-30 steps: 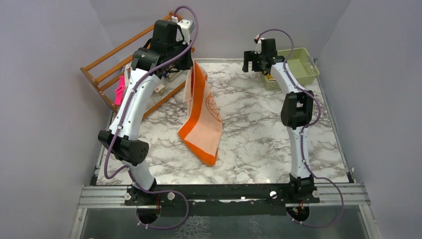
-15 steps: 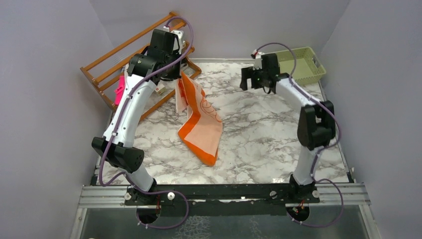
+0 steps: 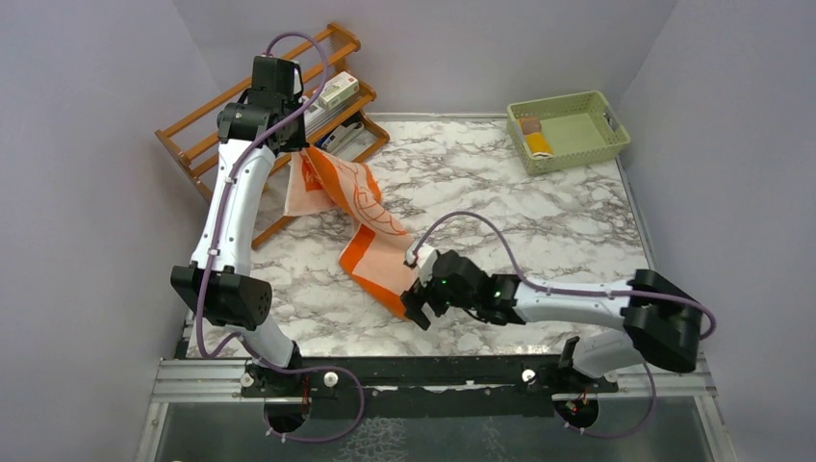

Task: Roll the towels
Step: Flatten out the towel at the center of the board.

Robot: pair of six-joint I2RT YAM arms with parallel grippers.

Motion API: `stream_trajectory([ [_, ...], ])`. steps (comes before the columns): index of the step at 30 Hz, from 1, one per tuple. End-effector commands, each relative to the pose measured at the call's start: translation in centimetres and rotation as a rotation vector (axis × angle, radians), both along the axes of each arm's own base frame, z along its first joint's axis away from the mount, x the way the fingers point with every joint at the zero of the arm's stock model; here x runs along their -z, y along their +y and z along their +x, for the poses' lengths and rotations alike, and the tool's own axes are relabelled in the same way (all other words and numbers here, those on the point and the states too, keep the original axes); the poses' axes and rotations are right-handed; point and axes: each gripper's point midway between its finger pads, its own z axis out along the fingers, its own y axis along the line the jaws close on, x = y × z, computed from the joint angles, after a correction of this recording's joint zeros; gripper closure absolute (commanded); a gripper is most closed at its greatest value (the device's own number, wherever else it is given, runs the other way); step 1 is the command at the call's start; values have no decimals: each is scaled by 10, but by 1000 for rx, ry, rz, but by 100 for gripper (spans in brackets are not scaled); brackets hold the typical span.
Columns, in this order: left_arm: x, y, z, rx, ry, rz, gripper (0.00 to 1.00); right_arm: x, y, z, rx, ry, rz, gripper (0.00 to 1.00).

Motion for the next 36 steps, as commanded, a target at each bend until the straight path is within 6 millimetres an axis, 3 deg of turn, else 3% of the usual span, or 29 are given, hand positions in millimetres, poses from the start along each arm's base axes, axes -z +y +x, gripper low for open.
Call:
stream_trajectory([
  [1,-10,2,3,-5,-43,-8,100,19,28,-2,7,-83,-74,9],
  [7,-1,8,-1,0,-17,1,100,43,55,-7,-54,-86,-135,12],
  [10,4,13,-3,-7,-5,5,100,55,54,-2,-8,-75,-172,22],
  [12,7,17,-4,-14,0,5,100,59,51,1,18,-71,-182,46],
  [13,7,20,-5,-20,1,5,100,59,48,3,36,-75,-188,67],
  [14,8,23,-6,-27,1,1,100,58,44,6,55,-78,-192,95],
  [16,9,29,-7,-36,-3,-19,100,50,36,10,82,-75,-188,99],
  [19,8,34,-11,-37,-21,-89,100,10,25,13,94,-67,-109,99],
  [21,4,35,-19,-36,-35,-119,100,-37,22,8,68,-72,-1,99],
  [23,-4,30,-32,-27,-58,-150,100,-100,16,-6,10,-95,148,99],
  [26,-5,7,-64,39,-70,-257,100,-168,10,-41,-140,-78,295,99],
  [29,6,-8,-110,78,-60,-330,100,-196,8,-85,-321,45,335,99],
  [32,13,-4,-155,50,-50,-307,100,-209,-1,-113,-390,163,360,99],
  [34,27,-2,-170,20,-29,-266,100,-223,-14,-104,-284,145,419,99],
  [36,38,1,-170,8,8,-250,100,-236,-31,-82,-123,83,451,99],
])
